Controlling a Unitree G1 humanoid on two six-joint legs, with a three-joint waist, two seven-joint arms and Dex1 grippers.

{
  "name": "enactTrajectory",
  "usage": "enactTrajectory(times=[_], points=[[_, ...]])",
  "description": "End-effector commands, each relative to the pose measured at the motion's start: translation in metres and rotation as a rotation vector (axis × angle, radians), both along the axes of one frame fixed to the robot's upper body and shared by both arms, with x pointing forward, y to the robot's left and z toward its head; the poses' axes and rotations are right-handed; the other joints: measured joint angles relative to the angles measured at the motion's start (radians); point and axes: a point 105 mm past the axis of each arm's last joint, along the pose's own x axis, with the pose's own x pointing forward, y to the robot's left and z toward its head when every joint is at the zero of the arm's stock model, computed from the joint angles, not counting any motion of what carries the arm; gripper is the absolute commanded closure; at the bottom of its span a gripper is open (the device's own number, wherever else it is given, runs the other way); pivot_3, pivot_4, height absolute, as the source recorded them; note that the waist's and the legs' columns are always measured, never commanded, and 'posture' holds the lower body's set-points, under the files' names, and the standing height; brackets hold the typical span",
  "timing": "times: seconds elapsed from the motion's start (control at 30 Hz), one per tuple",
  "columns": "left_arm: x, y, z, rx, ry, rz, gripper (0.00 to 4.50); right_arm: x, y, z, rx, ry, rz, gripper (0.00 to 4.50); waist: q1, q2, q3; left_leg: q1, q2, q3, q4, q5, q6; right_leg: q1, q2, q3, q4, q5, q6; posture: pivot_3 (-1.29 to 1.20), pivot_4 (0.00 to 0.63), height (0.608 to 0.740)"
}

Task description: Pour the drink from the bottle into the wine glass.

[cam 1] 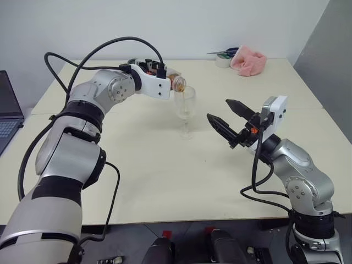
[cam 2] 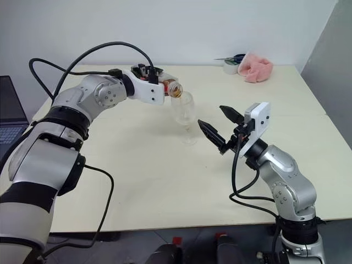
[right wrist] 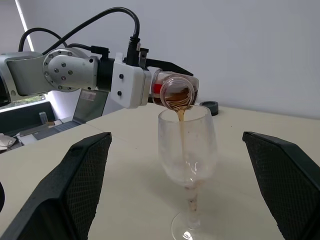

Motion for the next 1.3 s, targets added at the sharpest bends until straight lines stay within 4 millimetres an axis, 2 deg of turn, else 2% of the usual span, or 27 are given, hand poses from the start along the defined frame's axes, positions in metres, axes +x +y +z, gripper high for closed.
enactTrajectory(times=[0.03,1.3], points=[[-0.0014,0.0017,0.0246,-0.007,-0.071,0.000,2.82,-0.0071,0.0010,0.0106,0.009,-0.048,0.007,0.00,0.000,0.000,0.000,0.000,0.000,0.000,0.000,0.000,0.000,0.000,0.000,0.000,0.000,0.000,0.000,0.00,0.150,0.740],[0.0013,0.0081,0.0314,0.039,-0.105,0.036,2.82,-0.0032,0.0005,0.0109,0.013,-0.045,-0.007,0.00,0.000,0.000,0.000,0.001,-0.001,0.004,0.003,0.000,0.000,-0.003,0.000,0.004,0.010,-0.001,0.001,0.00,0.150,0.740]])
